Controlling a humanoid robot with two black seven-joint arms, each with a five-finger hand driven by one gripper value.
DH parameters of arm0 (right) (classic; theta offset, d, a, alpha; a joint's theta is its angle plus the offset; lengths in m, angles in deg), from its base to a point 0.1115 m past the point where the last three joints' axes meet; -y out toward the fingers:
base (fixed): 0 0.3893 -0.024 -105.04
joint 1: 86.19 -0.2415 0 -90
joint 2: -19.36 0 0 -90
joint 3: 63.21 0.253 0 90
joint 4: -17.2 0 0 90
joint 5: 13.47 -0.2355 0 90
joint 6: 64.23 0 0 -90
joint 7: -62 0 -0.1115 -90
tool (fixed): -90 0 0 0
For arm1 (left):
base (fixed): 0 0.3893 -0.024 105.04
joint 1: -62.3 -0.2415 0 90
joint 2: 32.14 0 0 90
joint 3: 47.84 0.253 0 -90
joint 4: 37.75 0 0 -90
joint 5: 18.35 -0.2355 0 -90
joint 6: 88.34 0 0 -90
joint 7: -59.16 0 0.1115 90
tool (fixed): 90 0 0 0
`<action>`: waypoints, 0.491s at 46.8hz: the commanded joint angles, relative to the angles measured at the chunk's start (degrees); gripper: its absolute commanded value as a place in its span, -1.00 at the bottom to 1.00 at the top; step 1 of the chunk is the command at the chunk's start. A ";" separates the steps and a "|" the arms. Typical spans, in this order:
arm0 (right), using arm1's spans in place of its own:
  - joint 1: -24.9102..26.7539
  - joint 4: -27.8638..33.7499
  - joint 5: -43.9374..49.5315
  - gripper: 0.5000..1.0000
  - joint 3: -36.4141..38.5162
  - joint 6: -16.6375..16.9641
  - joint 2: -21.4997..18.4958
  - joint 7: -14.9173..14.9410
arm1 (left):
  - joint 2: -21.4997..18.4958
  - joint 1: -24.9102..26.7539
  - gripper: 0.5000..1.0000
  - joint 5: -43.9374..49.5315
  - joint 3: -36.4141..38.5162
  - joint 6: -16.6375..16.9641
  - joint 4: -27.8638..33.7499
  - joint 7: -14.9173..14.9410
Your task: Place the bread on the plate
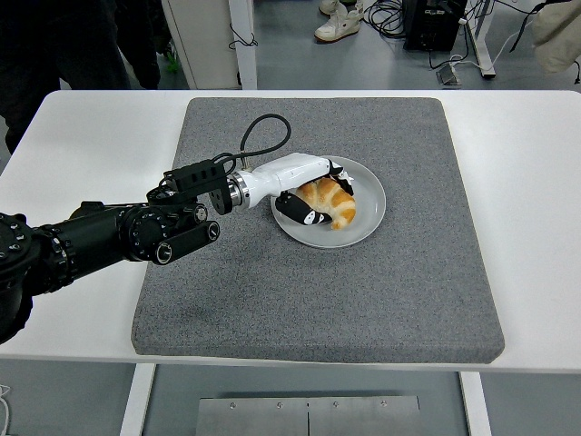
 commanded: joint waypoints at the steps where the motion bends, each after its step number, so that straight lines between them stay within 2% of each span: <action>1: -0.01 0.00 0.02 1.00 0.00 0.01 0.00 0.00 | 0.02 -0.06 -1.00 0.00 0.02 -0.01 -0.07 0.00; 8: -0.01 0.00 0.02 1.00 0.00 0.01 0.00 0.00 | 0.11 -0.06 -0.98 0.88 -0.16 -0.01 -0.16 0.09; 13: -0.01 0.00 0.02 1.00 0.00 0.01 0.00 -0.08 | 0.46 -0.06 -0.39 2.99 -0.16 -0.01 -0.60 0.09; 15: -0.01 0.00 0.02 1.00 0.00 0.01 0.00 0.00 | 0.54 -0.06 -0.21 3.60 -0.16 -0.01 -0.77 0.09; 23: -0.01 0.00 0.02 1.00 0.00 0.01 0.00 0.00 | 0.55 -0.14 -0.04 3.87 -0.16 -0.01 -0.86 0.09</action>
